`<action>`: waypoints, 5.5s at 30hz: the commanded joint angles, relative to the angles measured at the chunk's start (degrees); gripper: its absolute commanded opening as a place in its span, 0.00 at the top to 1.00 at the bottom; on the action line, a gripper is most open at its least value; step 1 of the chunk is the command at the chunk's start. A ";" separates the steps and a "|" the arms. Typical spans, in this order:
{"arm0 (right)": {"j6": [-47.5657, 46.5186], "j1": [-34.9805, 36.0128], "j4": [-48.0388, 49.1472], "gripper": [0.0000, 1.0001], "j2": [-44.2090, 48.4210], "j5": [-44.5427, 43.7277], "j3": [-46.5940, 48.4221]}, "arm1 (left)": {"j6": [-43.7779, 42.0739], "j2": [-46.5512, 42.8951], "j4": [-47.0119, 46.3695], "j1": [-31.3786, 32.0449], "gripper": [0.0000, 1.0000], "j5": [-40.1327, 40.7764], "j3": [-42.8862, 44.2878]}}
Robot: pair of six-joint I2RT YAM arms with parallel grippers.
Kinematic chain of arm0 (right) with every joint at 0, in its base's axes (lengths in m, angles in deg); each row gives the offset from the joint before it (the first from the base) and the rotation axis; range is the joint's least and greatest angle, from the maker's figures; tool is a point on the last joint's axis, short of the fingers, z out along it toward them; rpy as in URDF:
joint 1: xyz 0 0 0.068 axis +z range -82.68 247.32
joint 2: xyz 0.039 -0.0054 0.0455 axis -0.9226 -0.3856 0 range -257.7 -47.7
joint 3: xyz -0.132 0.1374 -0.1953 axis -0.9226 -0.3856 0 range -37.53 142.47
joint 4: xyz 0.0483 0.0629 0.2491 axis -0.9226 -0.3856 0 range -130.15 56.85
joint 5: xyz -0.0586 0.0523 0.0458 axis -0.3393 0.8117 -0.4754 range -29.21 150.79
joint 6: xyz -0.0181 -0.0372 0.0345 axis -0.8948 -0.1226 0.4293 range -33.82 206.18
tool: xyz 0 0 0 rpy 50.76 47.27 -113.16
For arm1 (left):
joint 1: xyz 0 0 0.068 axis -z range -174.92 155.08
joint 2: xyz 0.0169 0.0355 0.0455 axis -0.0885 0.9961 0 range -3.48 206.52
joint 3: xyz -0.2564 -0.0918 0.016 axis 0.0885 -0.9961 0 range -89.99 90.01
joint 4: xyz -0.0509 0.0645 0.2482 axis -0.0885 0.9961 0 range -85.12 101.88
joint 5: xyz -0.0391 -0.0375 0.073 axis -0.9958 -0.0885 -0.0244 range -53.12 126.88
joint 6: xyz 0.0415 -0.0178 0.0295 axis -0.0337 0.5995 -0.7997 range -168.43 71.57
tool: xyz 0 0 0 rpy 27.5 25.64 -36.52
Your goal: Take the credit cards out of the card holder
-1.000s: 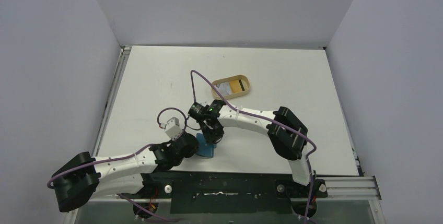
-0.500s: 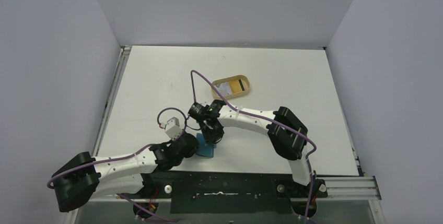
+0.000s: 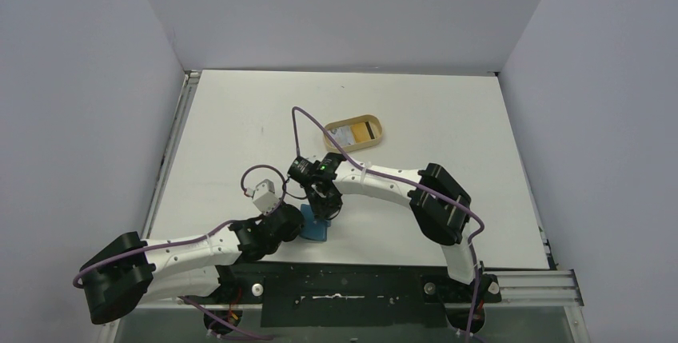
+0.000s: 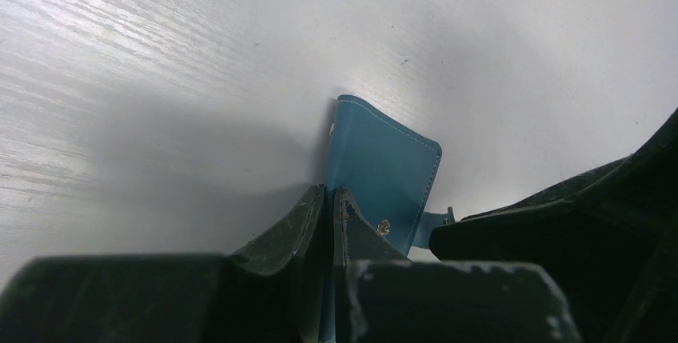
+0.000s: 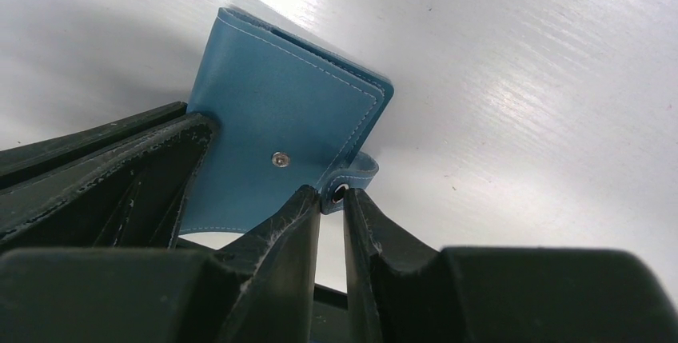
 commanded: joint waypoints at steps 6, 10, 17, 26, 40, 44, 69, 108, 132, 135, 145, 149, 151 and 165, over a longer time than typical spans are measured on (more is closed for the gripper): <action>0.44 0.36 1.63 0.83 4.34 -0.82 1.50 | 0.30 0.11 -1.24 0.15 1.00 -0.07 -0.23; 0.57 0.40 1.93 0.87 4.11 -0.82 1.03 | 0.30 0.06 -1.31 0.13 1.00 -0.10 -0.31; 0.72 0.40 2.66 1.00 4.15 -0.82 0.86 | 0.19 -0.02 -1.36 0.19 1.00 -0.16 -0.27; 1.67 0.36 7.84 1.00 3.63 3.74 -1.10 | 0.41 -0.36 -1.33 0.13 1.00 -0.06 -0.31; 1.85 0.40 9.97 1.00 1.51 5.94 -3.24 | 0.59 -0.59 -1.11 0.13 1.00 0.06 -0.35; 1.93 0.39 10.58 1.00 0.90 6.66 -3.82 | 0.65 -0.45 -1.11 0.17 1.00 -0.01 -0.31; 6.86 -0.04 18.23 1.00 -2.55 10.03 -10.43 | 2.39 -0.55 -2.81 0.15 1.00 -0.37 -2.34; 12.94 -0.86 -13.33 0.82 -27.72 5.93 18.07 | 2.81 -13.35 -3.66 -0.19 1.00 2.37 -10.73; 15.87 -5.47 -3.79 0.62 -12.78 2.83 16.51 | 0.72 -13.61 -0.44 -0.47 1.00 3.26 -9.21; 13.02 -7.49 -2.49 0.62 -7.51 0.57 15.44 | -0.16 -10.49 -1.37 -0.65 1.00 3.46 -7.62; 2.06 -17.51 1.52 0.61 14.36 -5.87 4.97 | -1.99 2.24 -4.12 -2.44 1.00 4.04 -0.27; -1.12 -21.18 4.25 0.56 22.33 -7.04 -2.74 | -2.53 8.65 -6.47 -3.28 1.00 4.44 3.99; -2.51 -22.65 6.36 0.50 26.01 -6.93 -6.66 | -2.74 12.29 -7.43 -3.93 1.00 4.00 6.77; -9.66 -32.03 9.45 0.38 37.22 -3.55 -13.36 | -8.16 26.92 -11.22 -9.02 0.27 -2.47 25.19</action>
